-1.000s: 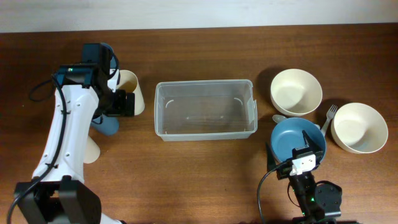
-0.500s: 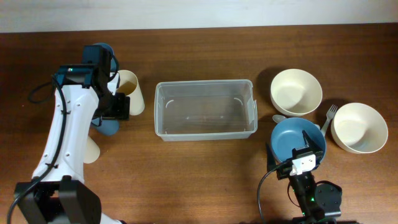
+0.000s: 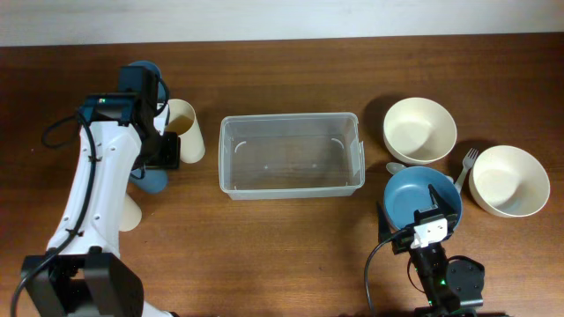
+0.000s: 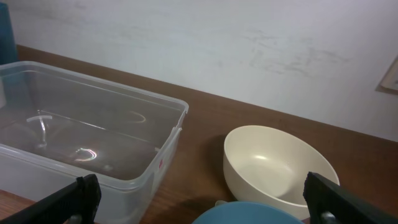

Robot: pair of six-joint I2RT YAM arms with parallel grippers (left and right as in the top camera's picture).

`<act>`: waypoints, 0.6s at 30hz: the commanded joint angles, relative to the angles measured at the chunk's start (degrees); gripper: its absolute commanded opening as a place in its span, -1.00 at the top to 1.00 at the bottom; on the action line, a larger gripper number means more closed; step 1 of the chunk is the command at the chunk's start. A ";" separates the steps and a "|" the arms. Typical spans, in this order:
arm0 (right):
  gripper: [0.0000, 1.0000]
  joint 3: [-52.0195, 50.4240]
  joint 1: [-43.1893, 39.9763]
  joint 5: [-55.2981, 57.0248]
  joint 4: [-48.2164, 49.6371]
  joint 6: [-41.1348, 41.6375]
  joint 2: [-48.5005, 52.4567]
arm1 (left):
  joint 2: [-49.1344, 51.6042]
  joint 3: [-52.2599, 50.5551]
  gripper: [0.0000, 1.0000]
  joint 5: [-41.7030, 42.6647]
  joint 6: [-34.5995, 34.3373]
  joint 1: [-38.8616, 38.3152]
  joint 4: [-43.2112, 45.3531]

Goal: Pack container
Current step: 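Lower the left gripper and grasp the front blue cup's rim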

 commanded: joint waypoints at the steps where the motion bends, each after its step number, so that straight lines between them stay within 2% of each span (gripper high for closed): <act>1: -0.98 -0.39 0.26 0.48 -0.22 0.22 -0.48 | 1.70 -0.83 -0.28 -0.87 0.42 -0.07 1.09; 11: -0.98 -0.39 0.26 0.48 -0.22 0.22 -0.48 | 7.34 -0.92 -0.26 -1.11 0.42 -0.04 2.60; 13: -0.98 -0.39 0.26 0.50 -0.22 0.22 -0.48 | 8.15 -0.92 -0.16 -1.49 0.42 0.07 3.08; 15: -0.98 -0.39 0.26 0.50 -0.22 0.22 -0.48 | 8.46 -0.92 0.04 -1.60 0.42 0.17 3.37; 18: -0.98 -0.39 0.26 0.50 -0.20 0.22 -0.48 | 8.48 -0.92 0.15 -2.86 0.42 0.42 3.43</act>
